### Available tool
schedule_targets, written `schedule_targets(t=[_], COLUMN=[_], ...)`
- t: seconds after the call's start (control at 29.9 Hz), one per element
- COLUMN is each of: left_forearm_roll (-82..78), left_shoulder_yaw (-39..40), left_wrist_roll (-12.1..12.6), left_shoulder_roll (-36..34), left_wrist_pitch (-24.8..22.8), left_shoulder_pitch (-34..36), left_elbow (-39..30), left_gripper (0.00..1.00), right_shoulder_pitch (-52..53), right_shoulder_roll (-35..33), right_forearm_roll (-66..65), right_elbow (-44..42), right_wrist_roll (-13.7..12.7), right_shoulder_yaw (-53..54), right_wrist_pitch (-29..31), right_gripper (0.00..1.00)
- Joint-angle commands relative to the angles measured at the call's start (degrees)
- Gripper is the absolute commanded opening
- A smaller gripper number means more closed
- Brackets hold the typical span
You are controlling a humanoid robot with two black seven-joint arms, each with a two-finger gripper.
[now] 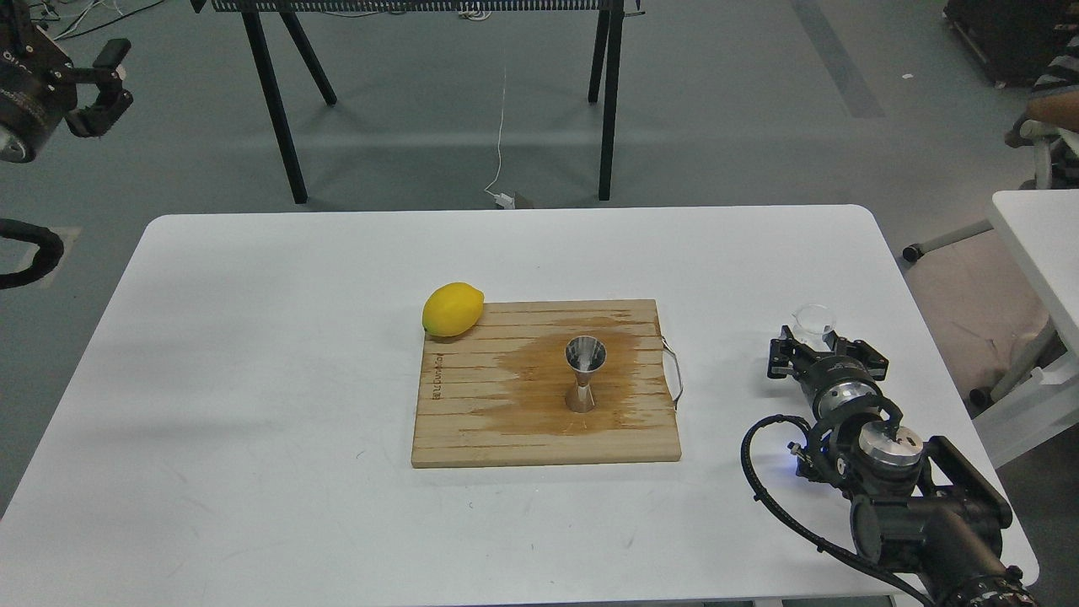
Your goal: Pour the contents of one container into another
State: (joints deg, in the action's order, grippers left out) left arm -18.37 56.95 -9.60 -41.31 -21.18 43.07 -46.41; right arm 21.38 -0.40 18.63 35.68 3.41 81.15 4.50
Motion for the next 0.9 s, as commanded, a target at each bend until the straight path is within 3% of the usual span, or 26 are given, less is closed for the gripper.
schedule_targets(t=[0.0, 0.27, 0.43, 0.67, 0.87], left_forearm_roll=[0.00, 0.00, 0.00, 0.09, 0.09], left_shoulder_yaw=[0.00, 0.09, 0.27, 0.70, 0.71], left_wrist_roll=[0.02, 0.02, 0.02, -0.07, -0.16], left_shoulder_roll=[-0.08, 0.09, 0.00, -0.08, 0.35], left_wrist_pitch=[0.00, 0.09, 0.09, 0.00, 0.09], left_shoulder_pitch=[0.00, 0.09, 0.18, 0.18, 0.00], left_elbow=[0.00, 0.00, 0.00, 0.00, 0.35], left_gripper=[0.99, 0.99, 0.99, 0.99, 0.99], right_shoulder_pitch=[-0.11, -0.20, -4.23, -8.20, 2.15], right_shoulder_roll=[0.05, -0.04, -0.92, -10.66, -17.52], right_forearm_roll=[0.09, 0.09, 0.00, 0.00, -2.19], right_elbow=[0.79, 1.84, 10.09, 24.95, 26.11], right_wrist_roll=[0.01, 0.01, 0.28, 0.28, 0.01], right_shoulder_yaw=[0.06, 0.15, 0.06, 0.23, -5.19], right_wrist_pitch=[0.07, 0.16, -0.55, -1.34, -1.07], right_gripper=[1.00, 1.00, 1.00, 1.00, 1.00])
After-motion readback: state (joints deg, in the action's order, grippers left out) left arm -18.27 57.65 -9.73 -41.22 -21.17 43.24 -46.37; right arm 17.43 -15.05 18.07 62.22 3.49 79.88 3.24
